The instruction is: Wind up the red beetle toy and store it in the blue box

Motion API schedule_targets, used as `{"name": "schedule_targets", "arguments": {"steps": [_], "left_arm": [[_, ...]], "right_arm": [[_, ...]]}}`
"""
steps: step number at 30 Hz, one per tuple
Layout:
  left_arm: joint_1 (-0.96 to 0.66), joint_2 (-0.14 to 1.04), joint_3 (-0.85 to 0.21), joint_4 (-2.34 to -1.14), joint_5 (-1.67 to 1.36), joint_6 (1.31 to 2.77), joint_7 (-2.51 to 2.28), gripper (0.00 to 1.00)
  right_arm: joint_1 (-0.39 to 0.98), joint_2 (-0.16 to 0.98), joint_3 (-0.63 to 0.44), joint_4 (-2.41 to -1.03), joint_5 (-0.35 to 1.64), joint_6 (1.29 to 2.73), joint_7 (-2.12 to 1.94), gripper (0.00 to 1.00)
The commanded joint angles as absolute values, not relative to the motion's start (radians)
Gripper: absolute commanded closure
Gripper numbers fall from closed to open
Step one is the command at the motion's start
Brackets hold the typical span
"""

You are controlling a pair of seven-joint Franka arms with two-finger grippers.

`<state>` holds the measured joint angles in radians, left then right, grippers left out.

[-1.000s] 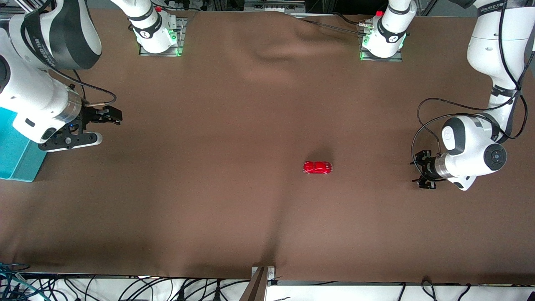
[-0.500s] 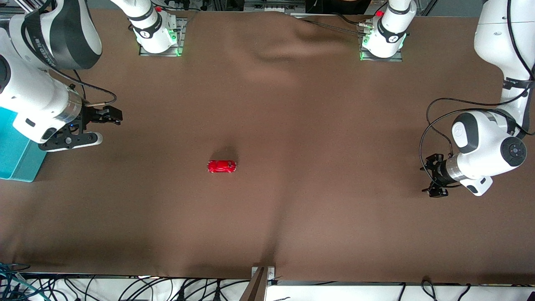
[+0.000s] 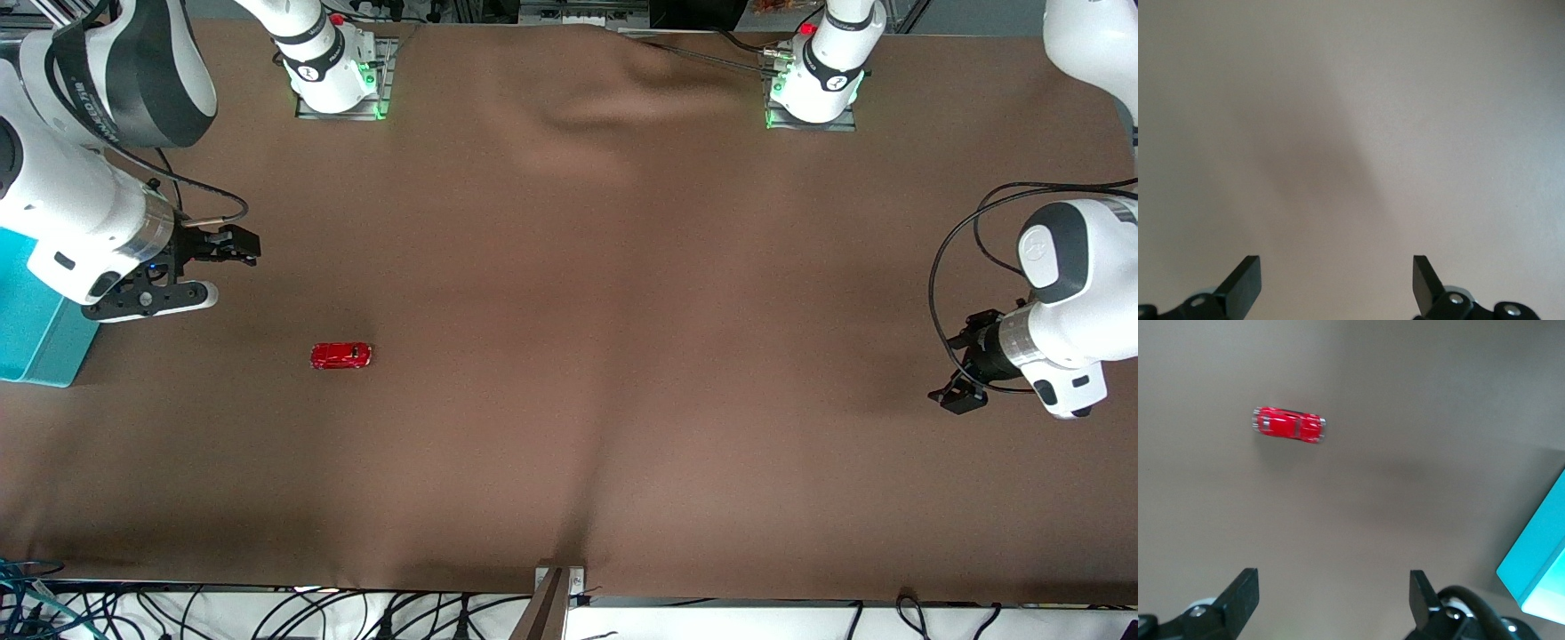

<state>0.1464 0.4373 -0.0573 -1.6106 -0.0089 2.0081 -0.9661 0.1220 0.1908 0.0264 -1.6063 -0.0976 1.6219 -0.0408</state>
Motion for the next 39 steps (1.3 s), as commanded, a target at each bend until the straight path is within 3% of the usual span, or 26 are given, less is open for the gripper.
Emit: {"name": "schedule_targets", "arguments": {"steps": [1,8,21,39], "left_arm": [[0.146,0.43,-0.06,-1.499,0.028,1.856,-0.778,0.0],[0.146,0.42,-0.061,-1.402,0.028,1.732,-0.695,0.0],[0.146,0.348,-0.066,-1.353,0.032,1.706,-0.508,0.0],[0.146,0.347,-0.066,-1.227,0.028,1.649,-0.161,0.0]], "right_arm": [[0.123,0.178,0.029,-1.617,-0.114,1.618,-0.029,0.0],[0.123,0.178,0.029,-1.621,-0.114,1.621,-0.029,0.0],[0.117,0.187,0.028,-1.62,-0.147,1.632,-0.031,0.0],[0.104,0.202,0.017,-1.618,-0.167,1.64,-0.029,0.0]]}}
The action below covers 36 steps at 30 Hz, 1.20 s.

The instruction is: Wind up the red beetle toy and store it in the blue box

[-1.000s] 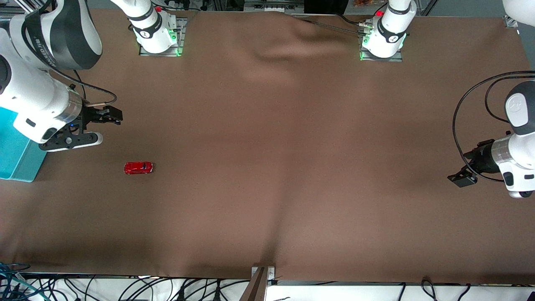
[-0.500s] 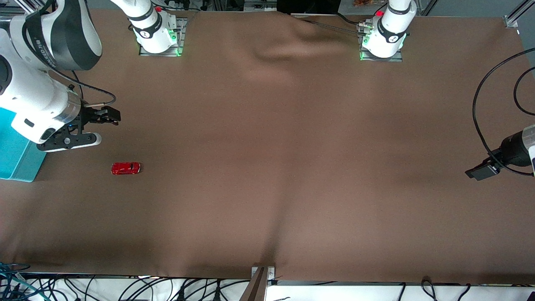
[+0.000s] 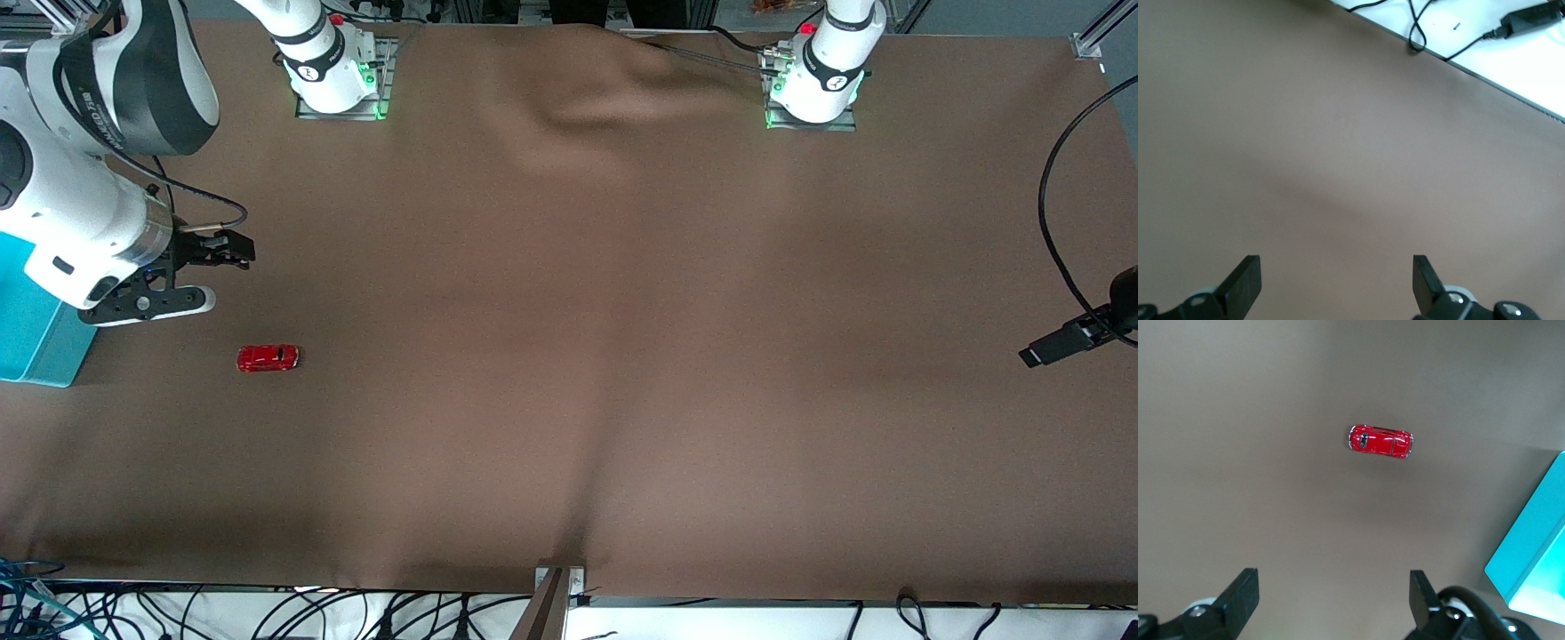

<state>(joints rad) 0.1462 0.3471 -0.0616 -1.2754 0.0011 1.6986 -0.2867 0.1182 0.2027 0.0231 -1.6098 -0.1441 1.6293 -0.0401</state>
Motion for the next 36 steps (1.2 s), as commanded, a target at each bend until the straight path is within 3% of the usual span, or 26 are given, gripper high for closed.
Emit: {"name": "schedule_targets", "arguments": {"steps": [1,36], "left_arm": [[0.146,0.347,-0.066,-1.224,0.028,1.648,-0.147,0.0],[0.146,0.345,-0.063,-1.223,0.015,1.591,-0.018,0.0]], "right_arm": [[0.104,0.204,0.012,-1.618,-0.167,1.64,-0.031,0.0],[-0.011,0.23,-0.009,-1.73,-0.164,1.732,-0.015,0.0]]}}
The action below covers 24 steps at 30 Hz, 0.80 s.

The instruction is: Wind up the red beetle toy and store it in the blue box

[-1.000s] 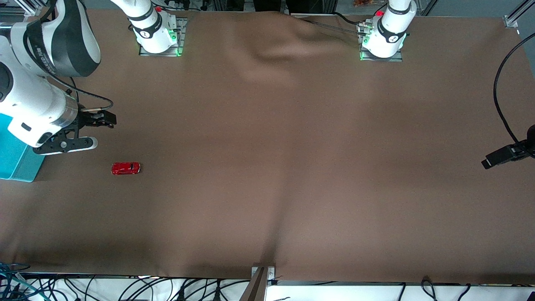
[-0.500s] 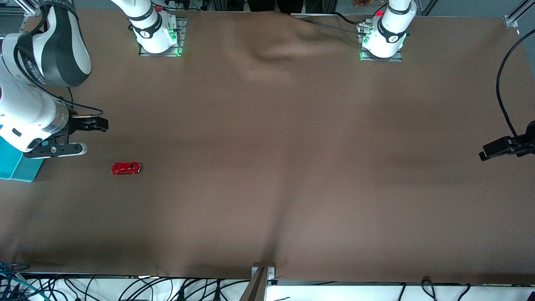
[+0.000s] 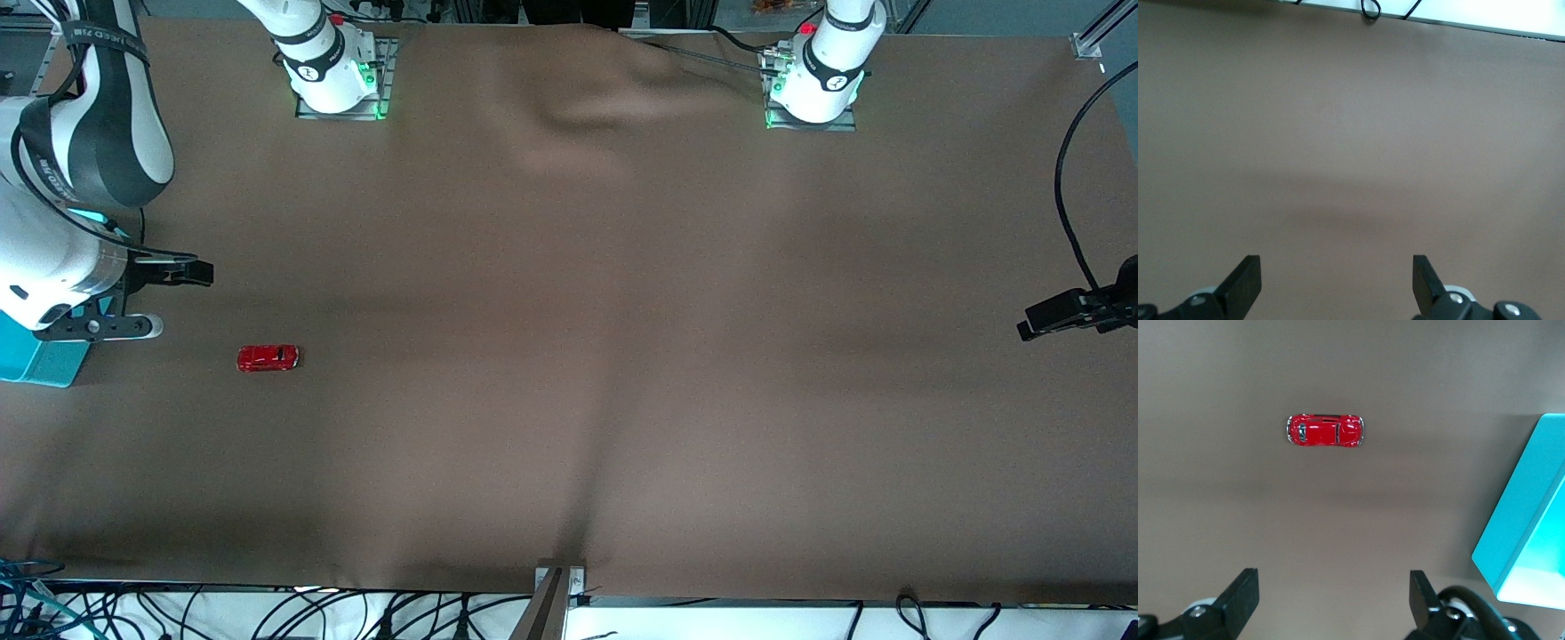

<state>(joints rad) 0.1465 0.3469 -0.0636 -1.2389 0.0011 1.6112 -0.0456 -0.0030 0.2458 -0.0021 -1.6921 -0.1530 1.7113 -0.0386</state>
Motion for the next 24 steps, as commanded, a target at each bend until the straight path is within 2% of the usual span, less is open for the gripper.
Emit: {"name": "schedule_targets", "arguments": {"steps": [1,24], "left_arm": [[0.146,0.345,-0.061,-1.221,0.015,1.591,-0.018,0.0],[0.146,0.347,-0.058,-1.221,0.014,1.591,-0.017,0.0]], "right_arm": [[-0.011,0.232,-0.011,-1.738,-0.166,1.738,0.004,0.0],[-0.012,0.307,-0.037,-1.824,-0.15,1.885,0.298,0.0]]}}
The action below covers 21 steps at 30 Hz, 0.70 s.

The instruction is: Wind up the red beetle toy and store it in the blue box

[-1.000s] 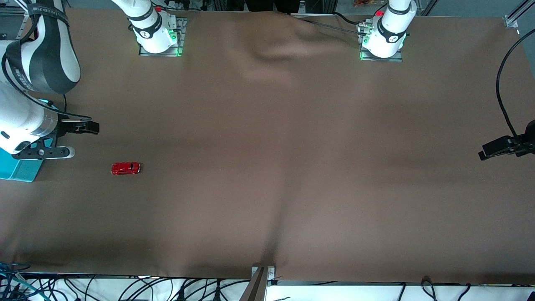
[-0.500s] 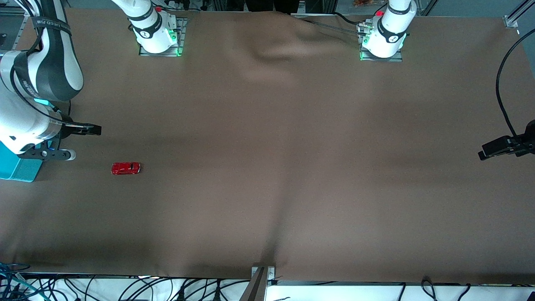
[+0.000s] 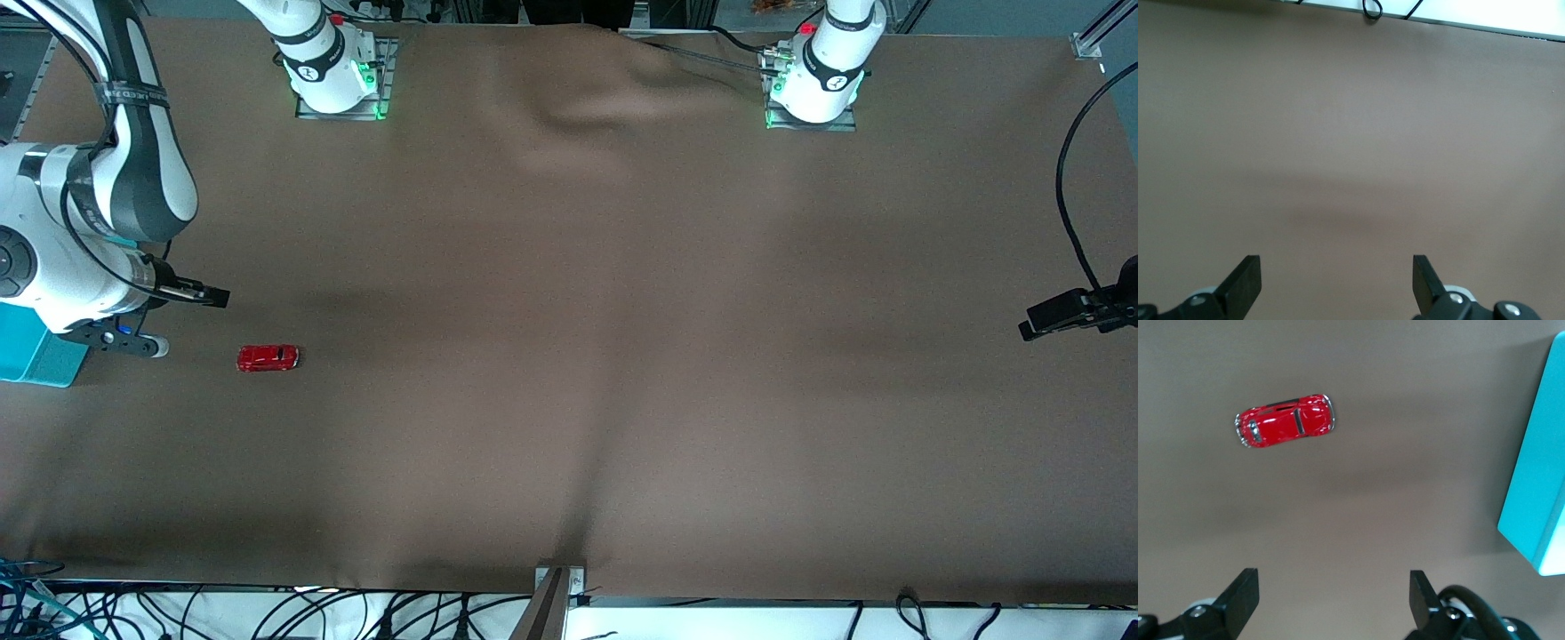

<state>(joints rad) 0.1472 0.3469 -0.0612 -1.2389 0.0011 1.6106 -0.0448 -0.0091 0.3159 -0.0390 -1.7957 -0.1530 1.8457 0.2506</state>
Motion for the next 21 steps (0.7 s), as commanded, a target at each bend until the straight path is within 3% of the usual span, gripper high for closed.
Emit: {"name": "schedule_targets", "arguments": {"steps": [1,21], "left_arm": [[0.146,0.347,-0.058,-1.221,0.014,1.591,-0.017,0.0],[0.147,0.347,-0.057,-1.221,0.014,1.591,-0.018,0.0]], "right_arm": [[-0.012,0.307,-0.038,-1.827,-0.147,1.891,0.299,0.0],[-0.021,0.411,-0.034,-1.839,-0.089,2.1,0.725,0.0]]}}
